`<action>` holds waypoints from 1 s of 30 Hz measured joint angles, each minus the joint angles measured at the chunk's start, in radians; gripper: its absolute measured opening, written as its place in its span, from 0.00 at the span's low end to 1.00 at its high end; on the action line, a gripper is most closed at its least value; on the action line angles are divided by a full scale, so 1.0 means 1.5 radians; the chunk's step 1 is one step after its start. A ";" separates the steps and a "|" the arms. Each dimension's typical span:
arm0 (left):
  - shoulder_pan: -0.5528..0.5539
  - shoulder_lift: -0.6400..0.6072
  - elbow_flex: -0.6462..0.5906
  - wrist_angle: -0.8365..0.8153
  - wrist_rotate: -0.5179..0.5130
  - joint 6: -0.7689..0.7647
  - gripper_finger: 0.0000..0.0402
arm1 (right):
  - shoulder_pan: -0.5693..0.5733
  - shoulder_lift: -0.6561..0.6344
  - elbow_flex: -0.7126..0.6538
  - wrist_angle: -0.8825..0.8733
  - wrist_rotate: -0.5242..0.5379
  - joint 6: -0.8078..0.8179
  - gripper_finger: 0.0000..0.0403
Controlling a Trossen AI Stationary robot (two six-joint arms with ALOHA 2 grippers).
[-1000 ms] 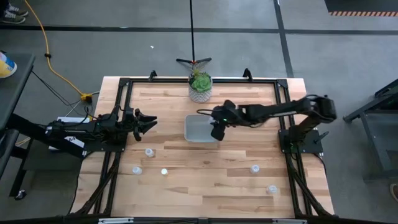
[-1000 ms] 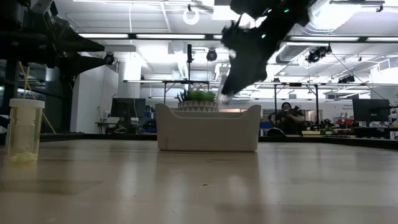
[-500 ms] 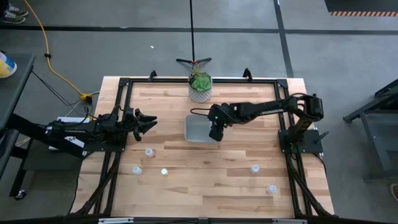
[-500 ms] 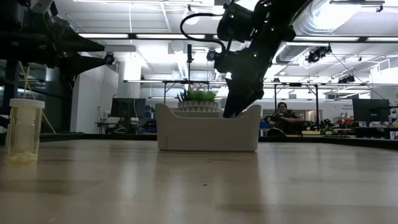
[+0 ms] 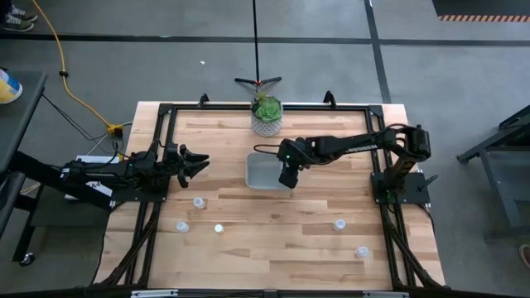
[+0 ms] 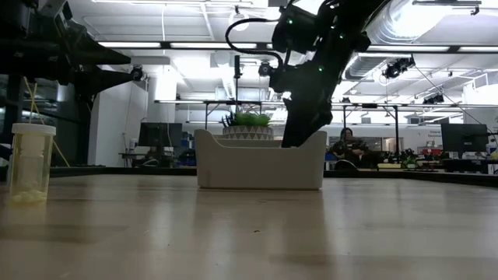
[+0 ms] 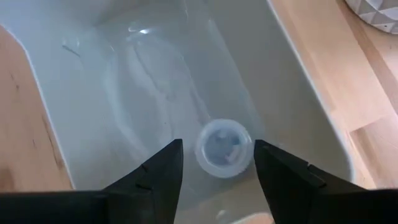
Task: Pick and place pill bottles into a basket
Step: Put the transparent pill bottle into the gray bin, then put the middle transparent pill bottle into the gray bin
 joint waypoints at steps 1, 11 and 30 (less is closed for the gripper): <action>0.000 0.000 0.000 0.000 0.000 0.000 0.50 | -0.002 0.000 0.009 0.001 -0.001 0.001 0.46; 0.000 0.000 0.000 0.000 0.000 0.000 0.50 | 0.037 -0.004 0.239 -0.040 -0.152 -0.205 0.39; 0.000 0.000 0.000 0.000 0.000 0.000 0.50 | 0.268 -0.003 0.224 -0.590 -0.177 -0.044 0.64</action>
